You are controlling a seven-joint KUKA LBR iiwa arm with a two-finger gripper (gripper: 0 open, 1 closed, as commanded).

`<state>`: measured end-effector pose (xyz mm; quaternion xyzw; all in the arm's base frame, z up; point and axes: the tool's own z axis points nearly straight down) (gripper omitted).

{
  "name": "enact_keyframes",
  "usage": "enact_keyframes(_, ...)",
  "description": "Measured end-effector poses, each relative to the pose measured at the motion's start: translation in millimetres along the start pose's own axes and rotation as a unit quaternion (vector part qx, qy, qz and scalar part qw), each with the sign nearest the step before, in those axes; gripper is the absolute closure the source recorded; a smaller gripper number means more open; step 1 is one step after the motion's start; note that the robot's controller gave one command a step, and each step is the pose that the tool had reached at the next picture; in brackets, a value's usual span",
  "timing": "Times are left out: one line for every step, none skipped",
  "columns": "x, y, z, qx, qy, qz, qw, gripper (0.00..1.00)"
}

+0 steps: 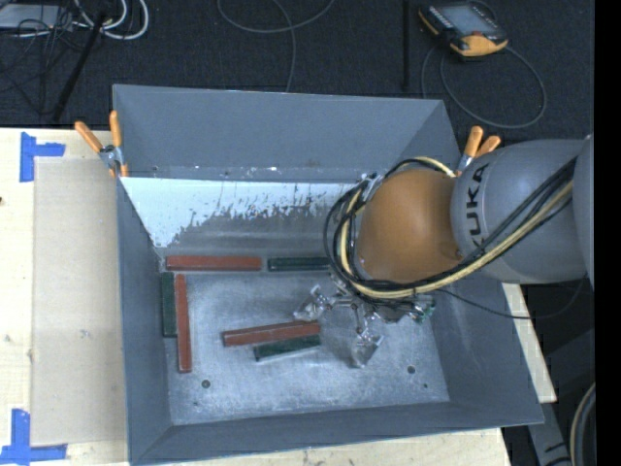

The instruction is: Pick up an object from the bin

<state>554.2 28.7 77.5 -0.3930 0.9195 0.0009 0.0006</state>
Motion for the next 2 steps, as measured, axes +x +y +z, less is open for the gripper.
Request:
enact_keyframes(-60.4,35.4,0.8,0.005,-0.0058,0.098,0.9952,1.0)
enact_keyframes(-60.4,35.5,0.8,0.005,-0.0058,0.098,0.9952,1.0)
